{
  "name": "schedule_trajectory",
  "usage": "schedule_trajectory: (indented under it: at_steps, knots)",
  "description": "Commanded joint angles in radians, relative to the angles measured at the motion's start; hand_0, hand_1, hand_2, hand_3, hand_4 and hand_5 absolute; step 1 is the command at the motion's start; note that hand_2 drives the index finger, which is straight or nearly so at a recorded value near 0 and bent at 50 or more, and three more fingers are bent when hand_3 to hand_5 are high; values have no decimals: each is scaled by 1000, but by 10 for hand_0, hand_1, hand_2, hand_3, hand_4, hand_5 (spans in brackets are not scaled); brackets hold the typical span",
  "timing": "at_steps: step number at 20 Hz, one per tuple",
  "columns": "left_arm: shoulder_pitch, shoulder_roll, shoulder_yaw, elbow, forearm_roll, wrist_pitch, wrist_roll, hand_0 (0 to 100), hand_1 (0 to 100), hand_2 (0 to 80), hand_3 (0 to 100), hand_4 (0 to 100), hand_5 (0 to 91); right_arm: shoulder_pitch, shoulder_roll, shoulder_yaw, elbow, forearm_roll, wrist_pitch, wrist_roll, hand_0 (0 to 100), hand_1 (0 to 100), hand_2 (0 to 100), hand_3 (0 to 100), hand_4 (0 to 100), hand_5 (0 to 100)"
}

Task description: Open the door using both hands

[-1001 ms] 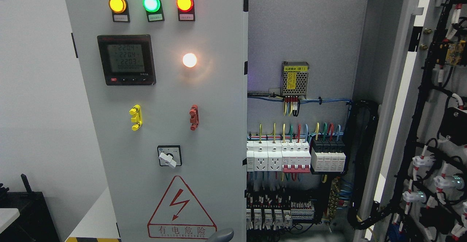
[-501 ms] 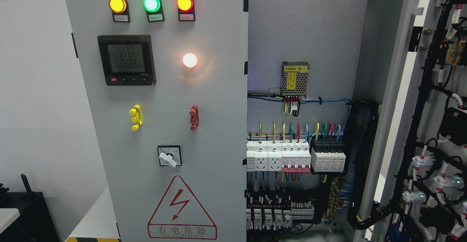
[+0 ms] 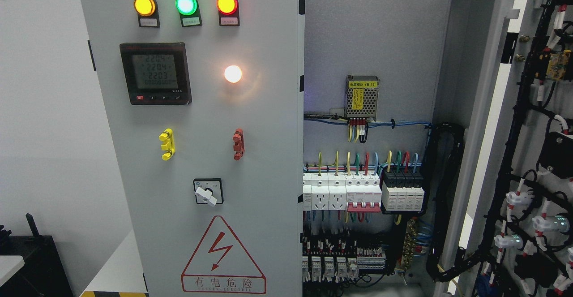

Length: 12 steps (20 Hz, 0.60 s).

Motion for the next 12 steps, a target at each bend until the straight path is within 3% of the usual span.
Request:
schedule_trajectory:
  at_steps: [1,6,12]
  knots:
    - [154,62,-5,91,-57,-59,0,0,0,0,0,42,0,-1,0,0,0,-9,-1,0,0,0,0,0,0,0]
    - [260,50,3,157,-62,-94,0,0,0,0,0,42,0,1,0,0,0,-9,-1,2,0,0,0,0,0,0]
    - [386,-25,6,343,-143,-189,0,0,0,0,0,42,0,-1,0,-1,0,-9,-1,2,0,0,0,0,0,0]
